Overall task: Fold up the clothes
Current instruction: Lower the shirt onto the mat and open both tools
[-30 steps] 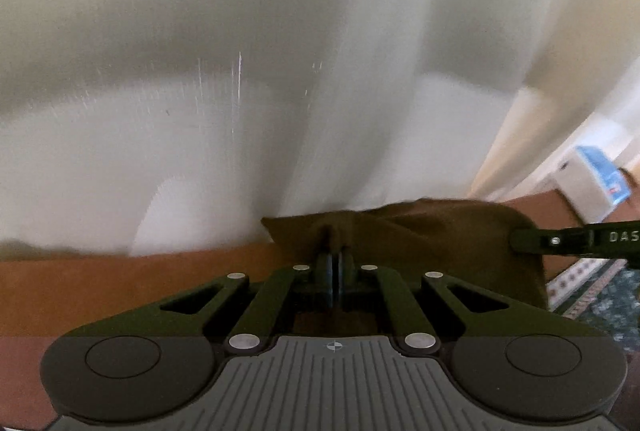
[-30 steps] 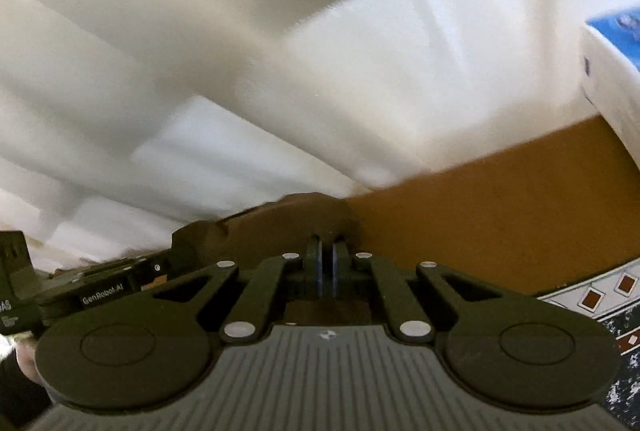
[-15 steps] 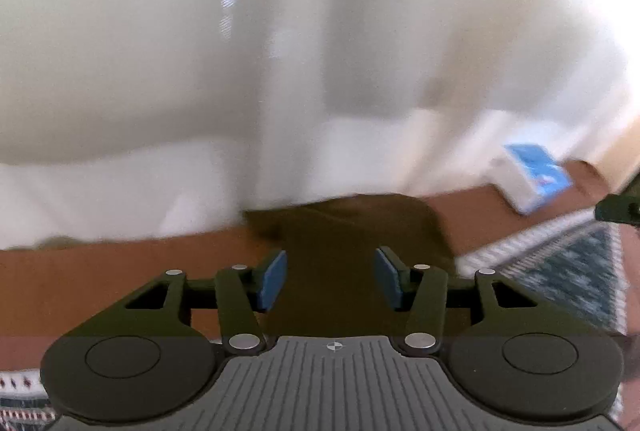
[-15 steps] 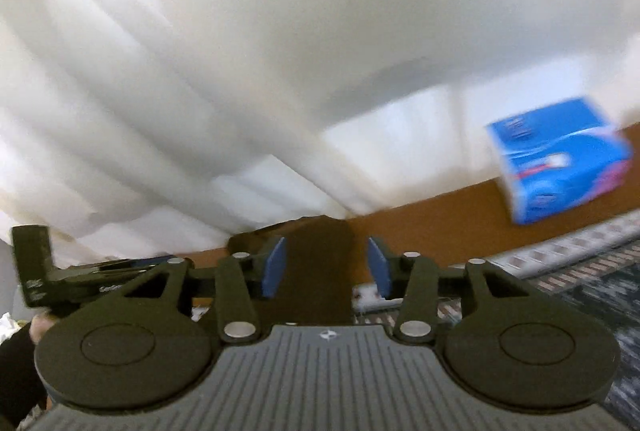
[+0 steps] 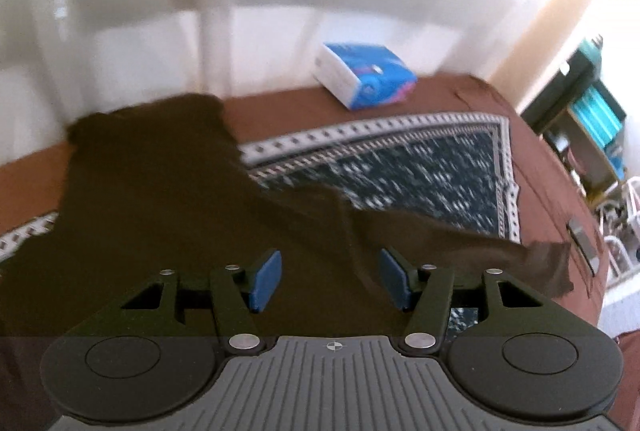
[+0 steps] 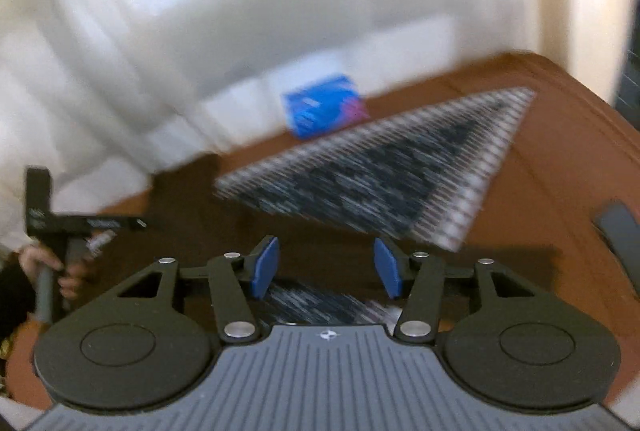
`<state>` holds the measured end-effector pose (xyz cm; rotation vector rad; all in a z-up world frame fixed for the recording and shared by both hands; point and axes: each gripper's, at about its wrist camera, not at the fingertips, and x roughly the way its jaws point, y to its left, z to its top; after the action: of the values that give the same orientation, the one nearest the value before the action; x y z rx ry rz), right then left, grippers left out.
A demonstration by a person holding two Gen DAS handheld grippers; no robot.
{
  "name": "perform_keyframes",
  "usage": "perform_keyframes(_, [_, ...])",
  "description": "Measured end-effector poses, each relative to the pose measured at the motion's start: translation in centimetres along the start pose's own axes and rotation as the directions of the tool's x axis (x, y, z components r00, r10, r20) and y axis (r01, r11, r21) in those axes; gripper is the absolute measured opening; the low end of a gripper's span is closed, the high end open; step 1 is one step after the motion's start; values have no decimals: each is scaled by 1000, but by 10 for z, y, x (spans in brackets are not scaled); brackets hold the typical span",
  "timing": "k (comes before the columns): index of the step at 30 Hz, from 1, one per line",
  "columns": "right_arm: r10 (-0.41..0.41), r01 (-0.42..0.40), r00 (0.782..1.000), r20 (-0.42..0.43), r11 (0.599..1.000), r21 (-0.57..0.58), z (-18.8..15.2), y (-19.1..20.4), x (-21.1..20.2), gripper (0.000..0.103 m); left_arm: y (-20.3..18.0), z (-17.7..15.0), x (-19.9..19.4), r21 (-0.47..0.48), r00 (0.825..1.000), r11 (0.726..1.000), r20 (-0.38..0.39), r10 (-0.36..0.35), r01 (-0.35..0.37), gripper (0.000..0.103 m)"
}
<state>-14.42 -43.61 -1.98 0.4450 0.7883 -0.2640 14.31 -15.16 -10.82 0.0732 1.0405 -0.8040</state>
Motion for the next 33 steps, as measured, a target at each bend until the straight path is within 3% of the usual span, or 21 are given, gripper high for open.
perform_keyframes(5, [-67,70,997,-44,995,72,-28,-89,4,58,-21,4,36,-27,995,997,-61,75,-77,71])
perform_keyframes(12, [-104,114,990,-97,987,109,-32,-189,43,62,-45,11,75,-79,984,986,-112,135,-145,71])
perform_keyframes(15, [-92,107,987,-131,988,111,-28,-210,71,62,-49,15,85,-86,978,981,-133,163,-176,71])
perform_keyframes(22, [-19,34,987,-159,995,92,-26,-214,119,65,-50,23,106,-116,962,967,-187,201,-225,71])
perform_keyframes(23, [-9,22,989,-151,996,82,-25,-215,120,62,-50,23,108,-125,960,966,-193,202,-228,72])
perform_keyframes(26, [66,-45,982,-177,992,118,-19,-220,117,9,-48,26,113,-156,959,961,-207,194,-229,72])
perform_keyframes(30, [211,-187,974,-84,956,225,-7,-227,72,9,-51,31,119,-170,956,957,-221,194,-234,73])
perform_keyframes(33, [325,-309,946,-22,917,254,-2,-224,32,9,-54,36,123,-179,955,956,-230,188,-232,74])
